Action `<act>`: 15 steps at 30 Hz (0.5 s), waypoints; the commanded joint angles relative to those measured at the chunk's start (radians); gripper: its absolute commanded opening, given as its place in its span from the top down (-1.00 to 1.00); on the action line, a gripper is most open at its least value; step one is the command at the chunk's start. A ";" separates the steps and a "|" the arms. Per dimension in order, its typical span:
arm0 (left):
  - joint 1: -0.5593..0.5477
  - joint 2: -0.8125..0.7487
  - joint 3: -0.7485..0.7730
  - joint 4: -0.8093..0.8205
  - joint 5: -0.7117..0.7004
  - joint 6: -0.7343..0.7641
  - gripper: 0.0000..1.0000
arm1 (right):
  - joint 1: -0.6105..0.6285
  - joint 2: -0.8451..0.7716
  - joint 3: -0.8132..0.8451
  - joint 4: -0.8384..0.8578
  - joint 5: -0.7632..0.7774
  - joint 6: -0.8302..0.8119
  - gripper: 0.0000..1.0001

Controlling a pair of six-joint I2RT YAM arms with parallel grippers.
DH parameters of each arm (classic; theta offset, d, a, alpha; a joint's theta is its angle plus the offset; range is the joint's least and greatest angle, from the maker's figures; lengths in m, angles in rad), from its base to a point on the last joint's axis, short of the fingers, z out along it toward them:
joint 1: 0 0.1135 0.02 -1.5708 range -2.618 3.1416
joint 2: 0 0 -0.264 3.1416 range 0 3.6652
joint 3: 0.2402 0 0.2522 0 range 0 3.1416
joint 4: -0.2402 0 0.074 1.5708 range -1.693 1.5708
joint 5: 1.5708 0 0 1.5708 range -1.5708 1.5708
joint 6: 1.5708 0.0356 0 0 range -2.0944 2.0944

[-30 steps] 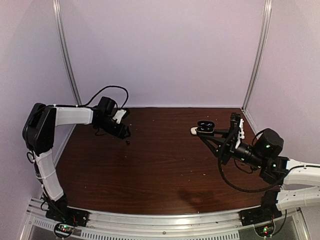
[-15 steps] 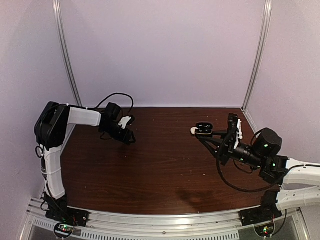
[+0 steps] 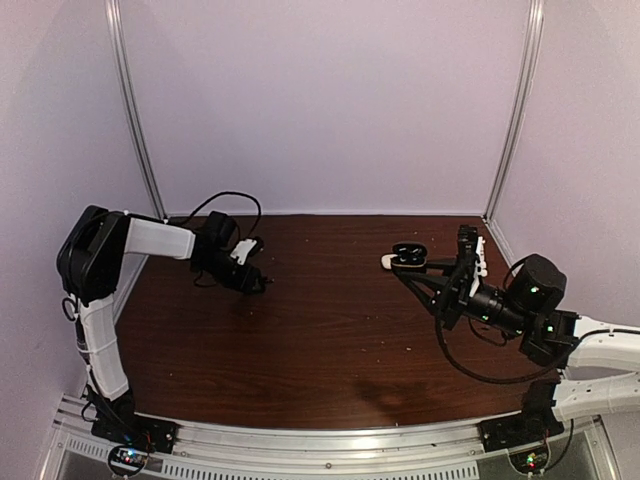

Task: Insert the wireless bluetooth earbuds into the charging case
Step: Move the left earbud to the center of the board.

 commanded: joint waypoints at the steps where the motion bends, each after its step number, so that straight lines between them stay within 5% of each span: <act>1: 0.001 -0.071 0.002 0.007 -0.061 -0.027 -0.09 | -0.007 -0.012 0.028 0.008 -0.012 0.006 1.00; 15: -0.023 -0.002 0.091 0.017 -0.111 -0.181 0.11 | -0.007 -0.025 0.031 -0.006 0.003 0.001 1.00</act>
